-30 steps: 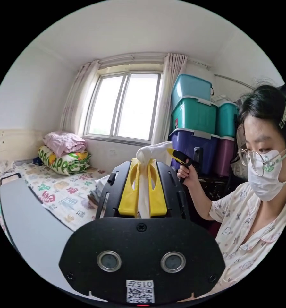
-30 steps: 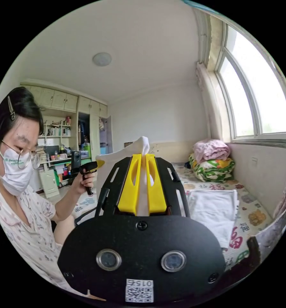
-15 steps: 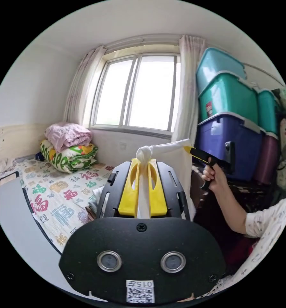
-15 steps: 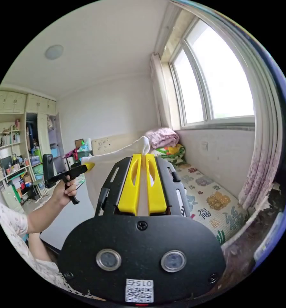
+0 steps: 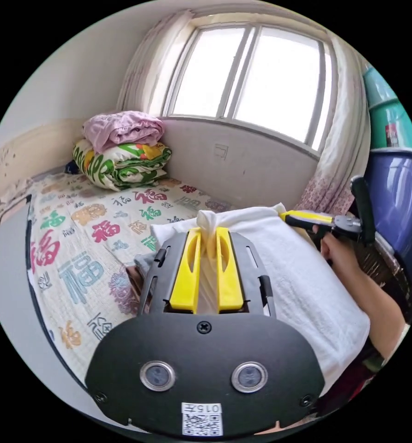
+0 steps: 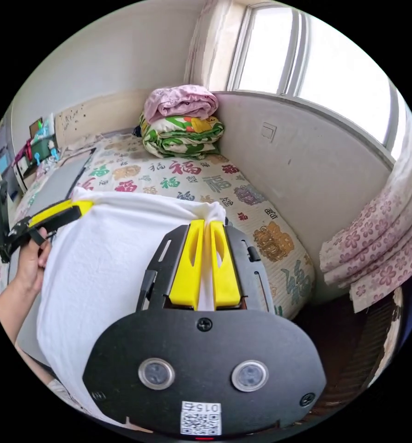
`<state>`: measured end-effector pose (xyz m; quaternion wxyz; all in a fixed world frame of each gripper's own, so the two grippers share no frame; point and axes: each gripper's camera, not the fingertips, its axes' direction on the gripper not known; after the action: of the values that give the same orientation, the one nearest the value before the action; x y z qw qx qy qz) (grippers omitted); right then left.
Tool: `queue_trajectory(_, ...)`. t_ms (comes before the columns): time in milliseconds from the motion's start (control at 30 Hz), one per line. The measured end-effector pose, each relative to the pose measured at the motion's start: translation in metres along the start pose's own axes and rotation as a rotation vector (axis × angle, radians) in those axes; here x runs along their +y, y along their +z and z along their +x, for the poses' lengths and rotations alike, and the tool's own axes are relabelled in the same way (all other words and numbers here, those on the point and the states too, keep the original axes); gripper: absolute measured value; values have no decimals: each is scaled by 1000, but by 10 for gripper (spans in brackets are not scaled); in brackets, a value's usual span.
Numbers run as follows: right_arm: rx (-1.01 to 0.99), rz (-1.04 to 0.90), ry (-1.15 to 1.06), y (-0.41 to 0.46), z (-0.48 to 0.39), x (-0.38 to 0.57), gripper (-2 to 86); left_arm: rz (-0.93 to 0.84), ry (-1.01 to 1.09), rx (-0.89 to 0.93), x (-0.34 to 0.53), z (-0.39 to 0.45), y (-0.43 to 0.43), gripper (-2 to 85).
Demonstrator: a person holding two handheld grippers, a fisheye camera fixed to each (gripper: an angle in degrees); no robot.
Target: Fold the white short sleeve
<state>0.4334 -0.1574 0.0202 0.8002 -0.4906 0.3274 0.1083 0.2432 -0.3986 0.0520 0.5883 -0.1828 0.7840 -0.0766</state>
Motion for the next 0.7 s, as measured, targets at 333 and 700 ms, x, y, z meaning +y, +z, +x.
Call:
queue_trajectory(333,-245,78,332,-95,27,2,46,24,56,-204,44,55,-115,66)
queue_trajectory(700,-296,516,143,-330,-85,95,-3,182,95,-150,261,157,-336,51)
